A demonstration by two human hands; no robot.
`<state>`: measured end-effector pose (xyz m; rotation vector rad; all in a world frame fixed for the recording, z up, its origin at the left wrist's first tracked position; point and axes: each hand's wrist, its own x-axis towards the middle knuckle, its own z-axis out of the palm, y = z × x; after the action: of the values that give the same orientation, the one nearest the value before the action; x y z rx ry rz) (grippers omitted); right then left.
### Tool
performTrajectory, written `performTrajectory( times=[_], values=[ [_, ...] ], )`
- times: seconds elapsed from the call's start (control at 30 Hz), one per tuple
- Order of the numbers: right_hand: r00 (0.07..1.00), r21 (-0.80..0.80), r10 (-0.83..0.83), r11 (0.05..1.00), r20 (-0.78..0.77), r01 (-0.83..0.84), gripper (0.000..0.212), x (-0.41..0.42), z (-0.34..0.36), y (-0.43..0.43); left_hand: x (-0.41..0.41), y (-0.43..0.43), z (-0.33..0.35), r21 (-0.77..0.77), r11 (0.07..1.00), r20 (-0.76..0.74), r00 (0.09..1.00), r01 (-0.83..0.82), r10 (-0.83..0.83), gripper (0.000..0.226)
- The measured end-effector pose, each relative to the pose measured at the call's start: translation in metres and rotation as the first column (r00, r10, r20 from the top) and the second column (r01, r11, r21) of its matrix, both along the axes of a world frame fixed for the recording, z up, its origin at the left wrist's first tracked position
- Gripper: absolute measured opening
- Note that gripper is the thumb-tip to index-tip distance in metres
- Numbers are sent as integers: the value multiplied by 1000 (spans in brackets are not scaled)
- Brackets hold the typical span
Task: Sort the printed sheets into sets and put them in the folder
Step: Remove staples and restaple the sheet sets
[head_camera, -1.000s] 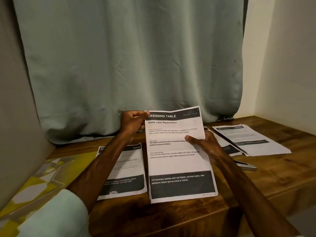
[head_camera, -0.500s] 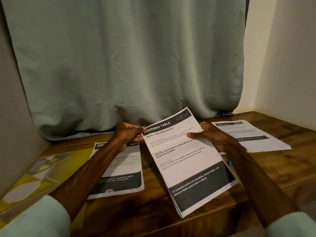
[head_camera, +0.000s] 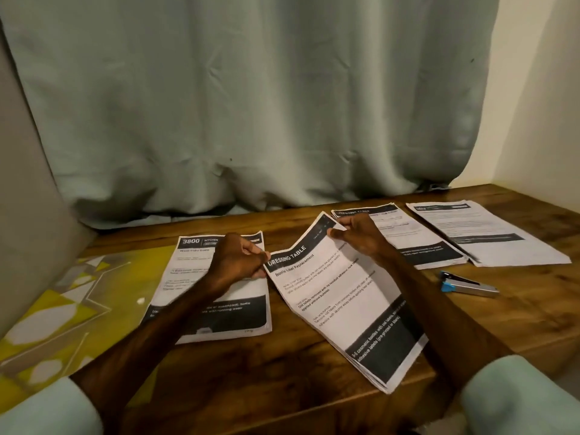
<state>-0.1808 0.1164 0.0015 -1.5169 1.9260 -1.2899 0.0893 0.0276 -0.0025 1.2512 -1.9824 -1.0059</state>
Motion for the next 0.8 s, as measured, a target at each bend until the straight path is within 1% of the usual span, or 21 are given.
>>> performTrajectory(
  times=[0.03,0.07,0.1,0.13,0.2,0.27,0.33,0.37,0.47,0.53,0.6,0.7,0.8],
  values=[
    [1000,-5,2,1000,-3,-2,13,2,-1,-4,3,-7,1,-134,990,202,979,35,-7,18],
    [1000,-20,9,1000,-19,-10,12,4,-1,-5,3,-12,3,-246,968,350,936,50,41,24],
    [999,-38,22,999,-41,-24,11,7,-3,-8,2,-14,5,-323,945,403,910,45,95,31],
    [997,-56,34,998,-72,-38,11,10,-3,-10,-2,-15,7,-392,919,394,911,48,121,35],
    [993,-81,39,996,-112,-48,11,17,-6,-14,-21,-13,13,-489,868,292,954,85,71,31],
    [991,-117,54,991,-122,-68,8,21,-10,-17,-43,-6,23,-490,858,215,976,150,-48,26],
    [991,-159,66,984,-120,-85,7,22,-15,-17,-61,-2,29,-491,844,167,974,215,-151,32],
    [993,-173,77,981,-91,-92,8,21,-17,-17,-69,-4,28,-494,835,147,970,243,-195,32],
    [993,-201,120,973,15,-115,10,15,-20,-12,-80,-8,23,-474,840,53,961,263,-271,19],
    [988,-193,146,972,47,-135,10,11,-20,-10,-83,-10,21,-423,868,-24,955,258,-296,17],
    [981,-174,174,972,83,-158,10,11,-20,-8,-84,-12,21,-365,896,-59,954,253,-293,20],
    [973,-163,181,974,142,-158,12,11,-24,-9,-85,-17,21,-263,935,-81,960,238,-267,22],
    [971,-182,187,970,151,-159,11,15,-26,-11,-86,-20,20,-246,942,-49,967,230,-249,24]
  ],
)
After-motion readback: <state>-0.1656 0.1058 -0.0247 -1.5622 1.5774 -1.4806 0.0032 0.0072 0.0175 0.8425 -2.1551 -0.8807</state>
